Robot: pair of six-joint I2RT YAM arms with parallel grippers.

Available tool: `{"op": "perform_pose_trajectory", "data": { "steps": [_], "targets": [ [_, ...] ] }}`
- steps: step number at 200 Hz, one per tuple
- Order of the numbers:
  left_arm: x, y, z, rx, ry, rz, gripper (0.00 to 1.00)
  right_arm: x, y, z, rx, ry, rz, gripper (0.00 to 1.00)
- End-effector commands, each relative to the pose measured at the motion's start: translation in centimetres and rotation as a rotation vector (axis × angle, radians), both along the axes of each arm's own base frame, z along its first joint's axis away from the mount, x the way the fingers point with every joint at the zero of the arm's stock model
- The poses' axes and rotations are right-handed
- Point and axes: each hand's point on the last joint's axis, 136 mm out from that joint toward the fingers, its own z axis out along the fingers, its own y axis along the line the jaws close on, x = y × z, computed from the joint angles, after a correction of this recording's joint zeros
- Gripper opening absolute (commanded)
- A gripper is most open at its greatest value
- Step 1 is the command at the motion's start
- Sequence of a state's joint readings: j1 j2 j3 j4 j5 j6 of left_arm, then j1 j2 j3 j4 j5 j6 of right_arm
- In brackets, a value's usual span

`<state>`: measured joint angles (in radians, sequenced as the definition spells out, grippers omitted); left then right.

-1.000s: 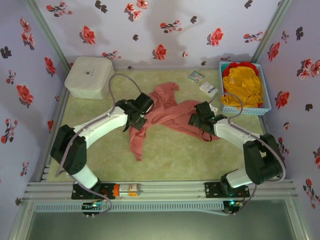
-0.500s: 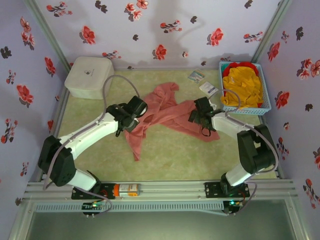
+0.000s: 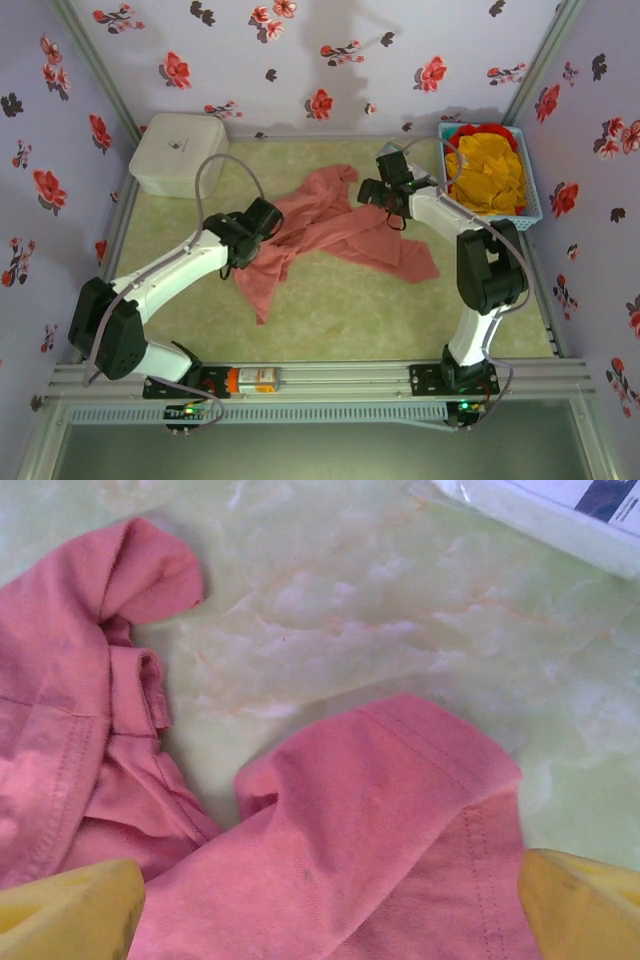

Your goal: Fold and stack the t-shirts

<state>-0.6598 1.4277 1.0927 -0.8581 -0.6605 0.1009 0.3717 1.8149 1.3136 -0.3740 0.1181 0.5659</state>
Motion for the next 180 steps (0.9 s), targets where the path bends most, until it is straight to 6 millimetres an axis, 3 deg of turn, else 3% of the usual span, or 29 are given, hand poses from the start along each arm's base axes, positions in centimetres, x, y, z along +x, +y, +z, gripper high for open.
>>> {"op": "perform_pose_trajectory", "data": {
  "steps": [1,28,41,91,136,180],
  "targets": [
    [-0.3,1.8,0.6,0.018,-0.013,0.110,0.21,-1.2,-0.1,-0.7,-0.009,0.045,0.027,0.96],
    [1.0,-1.4,1.3,-0.170,-0.024,0.113,0.45,-3.0,-1.0,-0.9,-0.012,0.051,0.017,0.96],
    [1.9,-3.2,1.5,-0.245,-0.020,0.111,0.48,-4.0,-1.4,-1.0,-0.013,0.055,0.013,0.97],
    [6.5,-12.0,1.4,-0.365,-0.021,-0.060,0.47,-7.9,-3.7,-1.6,-0.057,0.073,-0.021,0.97],
    [10.8,-18.5,-2.0,-0.332,0.016,-0.186,0.44,-10.6,-5.1,-2.0,-0.075,0.090,-0.030,0.97],
    [13.6,-24.5,-4.1,-0.371,0.011,-0.292,0.40,-11.7,-5.7,-2.2,-0.086,0.098,-0.038,0.97]
  ]
}}
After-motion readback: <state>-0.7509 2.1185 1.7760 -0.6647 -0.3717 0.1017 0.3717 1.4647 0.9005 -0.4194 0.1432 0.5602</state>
